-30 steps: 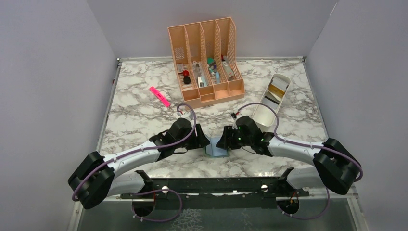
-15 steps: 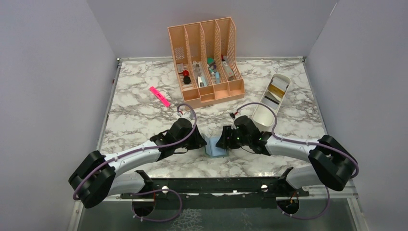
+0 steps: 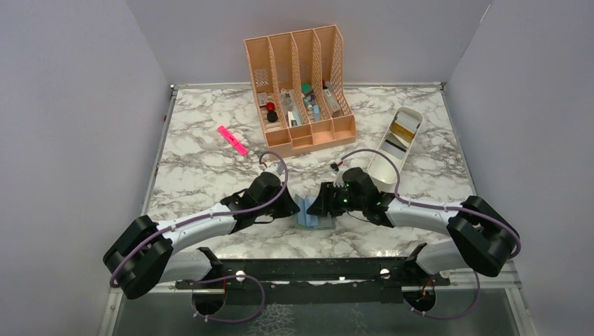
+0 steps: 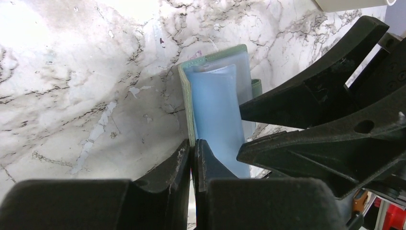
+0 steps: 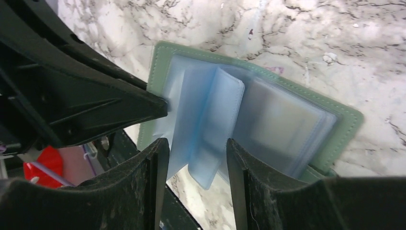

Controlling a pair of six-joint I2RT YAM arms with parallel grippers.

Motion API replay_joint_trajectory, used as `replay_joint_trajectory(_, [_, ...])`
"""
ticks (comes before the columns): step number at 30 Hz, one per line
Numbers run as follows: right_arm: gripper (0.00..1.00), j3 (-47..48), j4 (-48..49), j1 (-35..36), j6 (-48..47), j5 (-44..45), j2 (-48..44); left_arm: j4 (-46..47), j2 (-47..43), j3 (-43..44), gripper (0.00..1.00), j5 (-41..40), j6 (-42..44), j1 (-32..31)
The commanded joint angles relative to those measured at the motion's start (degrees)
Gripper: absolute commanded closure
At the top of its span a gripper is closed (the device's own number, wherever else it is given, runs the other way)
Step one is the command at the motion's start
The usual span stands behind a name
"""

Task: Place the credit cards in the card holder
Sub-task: Turn over the card slot in the card holder.

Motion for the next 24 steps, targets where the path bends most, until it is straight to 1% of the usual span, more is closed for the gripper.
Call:
replay_joint_trajectory(1, [0.48,-1.3,6.2,0.4,1.9,-4.4,0.8,0.7,0.0,-1.1,0.85,-0.2,0.5,-0.4])
replay_joint_trajectory(5, [0.48,-1.7,8.3,0.4,2.7,-5.5,2.2,-0.4,-1.2,-0.9,0.65,-0.2,-0.2,-0.4])
replay_joint_trajectory(7, [0.48,-2.4,9.9,0.3,3.4,-5.9,2.8,0.1,-1.8,-1.0,0.57,0.5,-1.0,-0.3])
replay_joint_trajectory(9, [0.48,-3.0,10.8,0.3,3.8,-6.0,3.3,1.1,-2.0,-1.5,0.51,1.5,-2.2,-0.2])
replay_joint_trajectory(12, [0.48,-3.2,10.1,0.4,3.6,-4.8,3.2,3.5,-1.9,-2.3,0.47,2.8,-3.2,-0.2])
replay_joint_trajectory(17, [0.48,-3.3,8.1,0.4,2.8,-3.0,2.0,3.1,-1.1,-1.9,0.43,2.6,-3.2,-0.2])
replay_joint_trajectory(24, [0.48,-2.2,2.2,0.4,0.8,1.0,0.3,1.9,-1.0,-1.2,0.42,1.6,-2.4,-0.2])
